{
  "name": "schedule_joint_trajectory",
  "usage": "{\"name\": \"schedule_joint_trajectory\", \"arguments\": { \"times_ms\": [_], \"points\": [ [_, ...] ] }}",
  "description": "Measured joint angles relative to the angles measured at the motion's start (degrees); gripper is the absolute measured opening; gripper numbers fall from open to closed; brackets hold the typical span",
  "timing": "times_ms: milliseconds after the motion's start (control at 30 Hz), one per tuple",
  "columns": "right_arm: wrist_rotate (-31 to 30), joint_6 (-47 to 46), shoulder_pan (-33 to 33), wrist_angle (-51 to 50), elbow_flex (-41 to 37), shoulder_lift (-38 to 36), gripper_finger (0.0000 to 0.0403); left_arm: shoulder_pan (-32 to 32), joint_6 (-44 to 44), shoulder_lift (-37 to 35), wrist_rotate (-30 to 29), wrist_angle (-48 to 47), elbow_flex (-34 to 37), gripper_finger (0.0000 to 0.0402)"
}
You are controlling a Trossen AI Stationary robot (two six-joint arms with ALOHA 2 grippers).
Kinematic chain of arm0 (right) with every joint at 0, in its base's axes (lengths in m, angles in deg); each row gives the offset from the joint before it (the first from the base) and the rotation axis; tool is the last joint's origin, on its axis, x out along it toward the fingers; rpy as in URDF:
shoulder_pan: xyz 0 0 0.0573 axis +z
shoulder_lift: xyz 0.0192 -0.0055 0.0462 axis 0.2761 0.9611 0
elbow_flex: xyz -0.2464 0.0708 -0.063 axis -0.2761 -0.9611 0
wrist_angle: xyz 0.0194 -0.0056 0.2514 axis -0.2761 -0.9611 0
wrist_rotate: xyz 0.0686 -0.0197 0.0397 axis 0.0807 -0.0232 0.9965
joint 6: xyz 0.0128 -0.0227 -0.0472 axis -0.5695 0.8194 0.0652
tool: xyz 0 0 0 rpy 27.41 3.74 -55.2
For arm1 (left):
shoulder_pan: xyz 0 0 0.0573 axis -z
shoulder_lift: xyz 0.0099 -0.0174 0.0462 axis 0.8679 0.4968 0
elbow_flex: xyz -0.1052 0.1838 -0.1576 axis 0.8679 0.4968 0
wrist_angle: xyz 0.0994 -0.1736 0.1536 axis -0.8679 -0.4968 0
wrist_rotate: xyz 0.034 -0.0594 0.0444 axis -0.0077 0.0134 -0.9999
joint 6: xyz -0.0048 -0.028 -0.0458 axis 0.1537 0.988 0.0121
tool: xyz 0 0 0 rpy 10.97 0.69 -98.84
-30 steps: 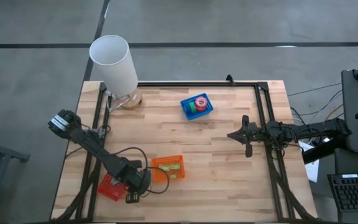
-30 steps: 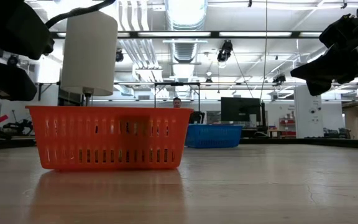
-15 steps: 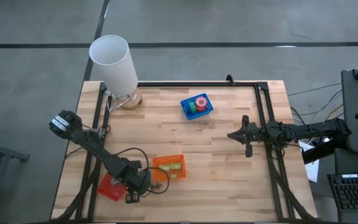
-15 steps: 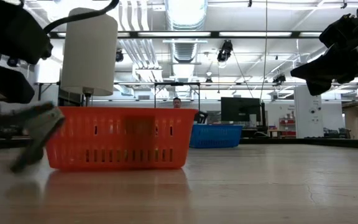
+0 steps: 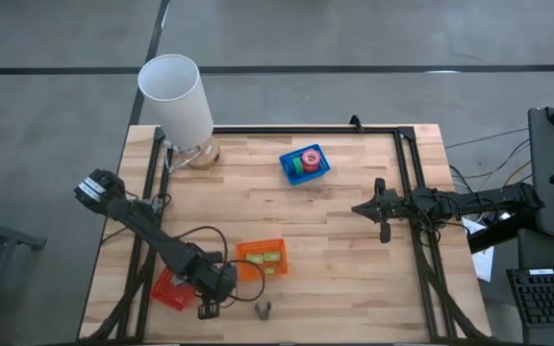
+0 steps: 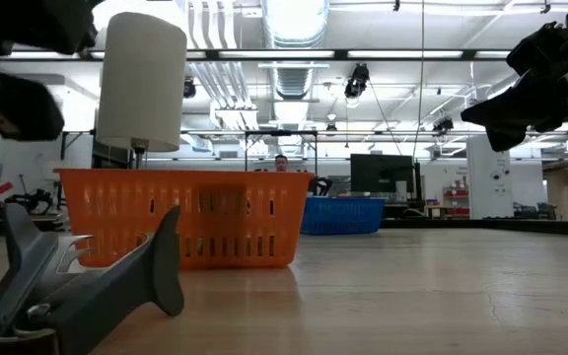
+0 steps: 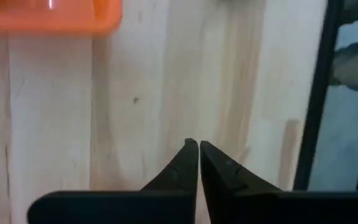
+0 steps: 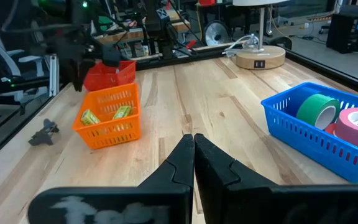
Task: Pick and place Stapler, Stapler remover, tape
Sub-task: Put the black staple remover into the red bin
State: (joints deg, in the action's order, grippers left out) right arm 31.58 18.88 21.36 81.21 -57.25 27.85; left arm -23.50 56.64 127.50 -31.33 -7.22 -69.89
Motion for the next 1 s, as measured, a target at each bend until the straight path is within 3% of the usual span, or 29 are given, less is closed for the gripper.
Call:
{"name": "schedule_joint_trajectory", "arguments": {
  "times_ms": [100, 233, 333, 467, 567, 800, 1000],
  "points": [
    [0.0, 0.0, 0.01, 0.0, 0.0, 0.0, 0.0009, -0.63, 3.14, 0.0, -0.81, 0.8, -1.92, 0.0031],
    [0.0, 0.0, 0.02, 0.0, 0.0, 0.0, 0.0009, -0.88, 14.61, -0.02, -2.28, 5.62, -3.59, 0.0055],
    [0.0, 0.0, 0.01, 0.0, 0.0, 0.0, 0.0008, -0.8, 31.61, 0.11, -7.01, 11.41, -3.87, 0.0089],
    [0.0, 0.0, 0.0, -0.02, 0.0, 0.02, 0.0008, 0.08, 56.6, 0.59, -17.52, 13.84, -3.82, 0.0147],
    [0.0, 0.0, 0.0, 0.0, 0.0, 0.0, 0.0009, 0.8, 66.35, 0.59, -23.83, 13.85, -3.97, 0.0187],
    [0.0, 0.0, 0.0, 0.0, 0.0, 0.0, 0.0009, 0.66, 71.98, 2.99, -22.27, 16.79, -4.26, 0.0214],
    [0.0, 0.0, 0.0, 0.01, 0.0, 0.02, 0.0009, 0.85, 72.68, 10.83, -16.81, 15.67, -11.35, 0.0213]
  ]
}}
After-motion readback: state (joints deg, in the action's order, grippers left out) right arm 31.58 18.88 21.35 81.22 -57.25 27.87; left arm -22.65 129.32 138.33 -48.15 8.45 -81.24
